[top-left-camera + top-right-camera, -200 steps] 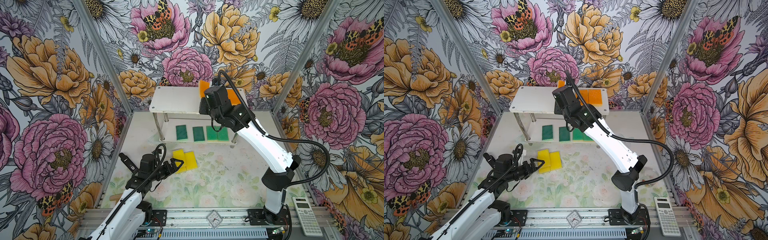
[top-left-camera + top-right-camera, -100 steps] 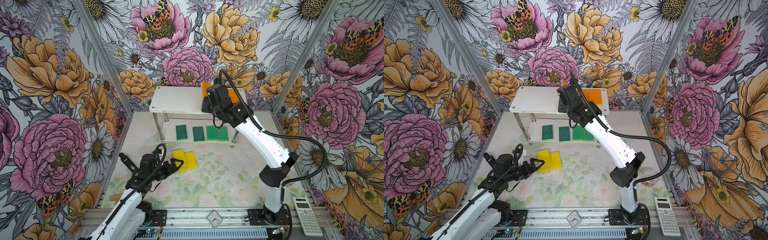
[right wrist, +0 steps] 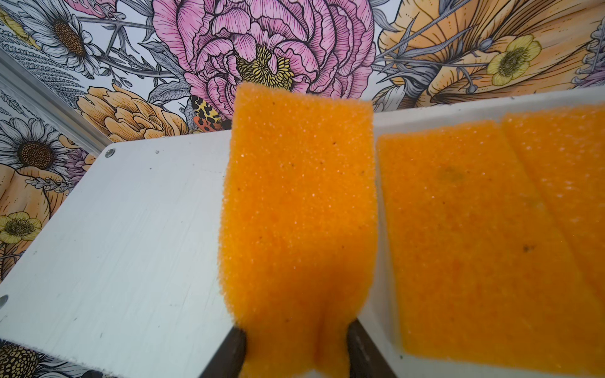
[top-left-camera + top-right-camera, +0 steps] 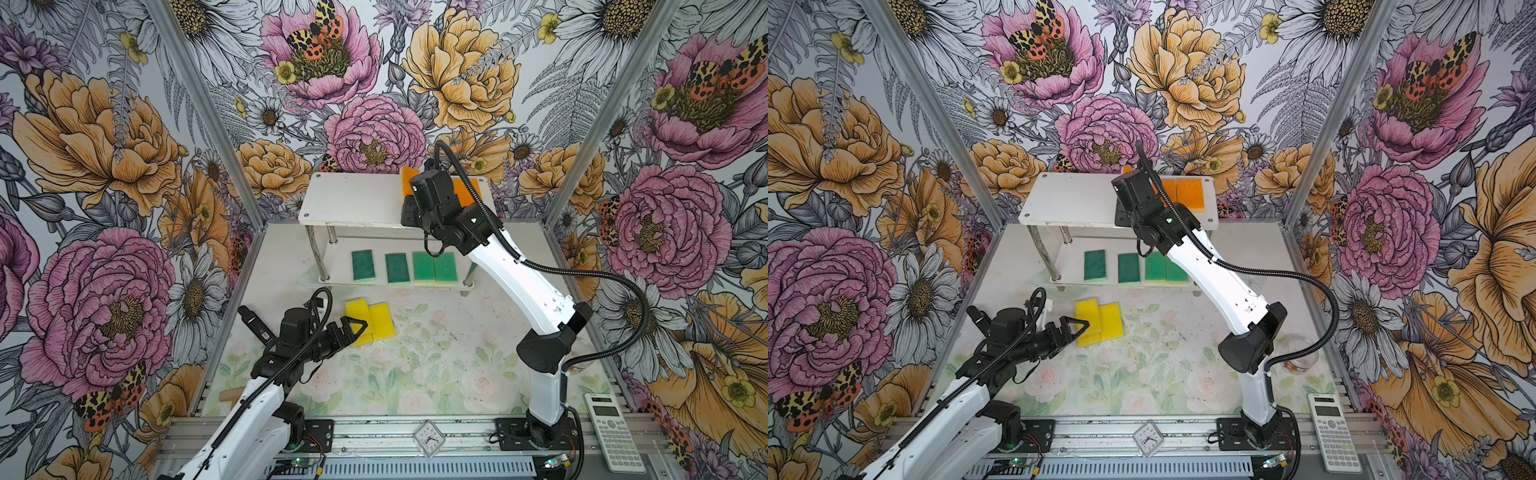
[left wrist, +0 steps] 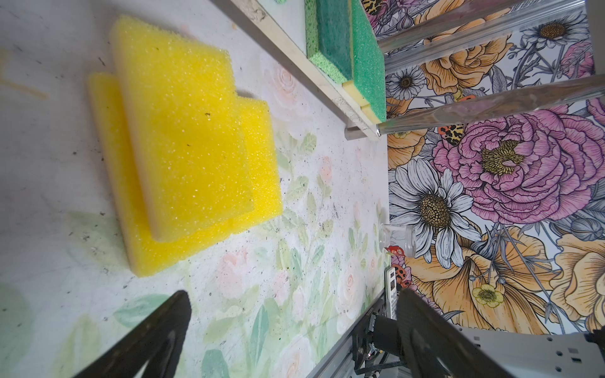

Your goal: Place and organize the cleaning sponges onto the shelf

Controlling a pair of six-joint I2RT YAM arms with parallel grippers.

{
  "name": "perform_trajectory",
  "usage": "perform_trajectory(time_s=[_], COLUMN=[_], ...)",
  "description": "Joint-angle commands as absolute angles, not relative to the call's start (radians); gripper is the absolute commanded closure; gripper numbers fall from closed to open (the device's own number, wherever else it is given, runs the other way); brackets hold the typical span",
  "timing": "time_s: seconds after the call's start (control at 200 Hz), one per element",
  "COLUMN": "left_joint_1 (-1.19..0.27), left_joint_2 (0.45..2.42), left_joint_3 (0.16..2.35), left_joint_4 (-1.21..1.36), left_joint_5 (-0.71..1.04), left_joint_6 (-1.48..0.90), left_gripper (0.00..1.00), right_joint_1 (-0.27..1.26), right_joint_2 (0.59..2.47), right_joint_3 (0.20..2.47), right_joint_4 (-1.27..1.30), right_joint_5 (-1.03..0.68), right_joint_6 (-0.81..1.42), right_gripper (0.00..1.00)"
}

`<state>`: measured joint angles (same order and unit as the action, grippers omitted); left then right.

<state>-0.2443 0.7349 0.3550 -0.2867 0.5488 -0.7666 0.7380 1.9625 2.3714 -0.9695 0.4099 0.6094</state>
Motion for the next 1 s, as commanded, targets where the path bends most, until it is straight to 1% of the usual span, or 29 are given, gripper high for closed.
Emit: perform_trajectory(time_s=[0.0, 0.836, 0.996], left_joint_1=[-0.236, -0.234, -0.233], left_joint_2=[0.732, 0.739, 0.740], left_joint_3=[0.365, 0.369, 0.369], left_joint_4=[-0.256, -0.257, -0.258], left_joint_5=[0.569, 0.564, 0.564], left_joint_6=[-0.747, -0.744, -0.744], left_gripper=[0.01, 0.01, 0.01], right_joint_1=[0.726, 0.703, 0.703], right_joint_2=[1.976, 2.001, 2.000], right_joint_3=[2.384, 2.379, 2.378], right_joint_4=[-0.968, -0.968, -0.968], right_joint_5=[0.413, 0.376, 0.377], right_joint_6=[0.603, 0.607, 0.607], right_gripper=[0.56, 0.54, 0.51])
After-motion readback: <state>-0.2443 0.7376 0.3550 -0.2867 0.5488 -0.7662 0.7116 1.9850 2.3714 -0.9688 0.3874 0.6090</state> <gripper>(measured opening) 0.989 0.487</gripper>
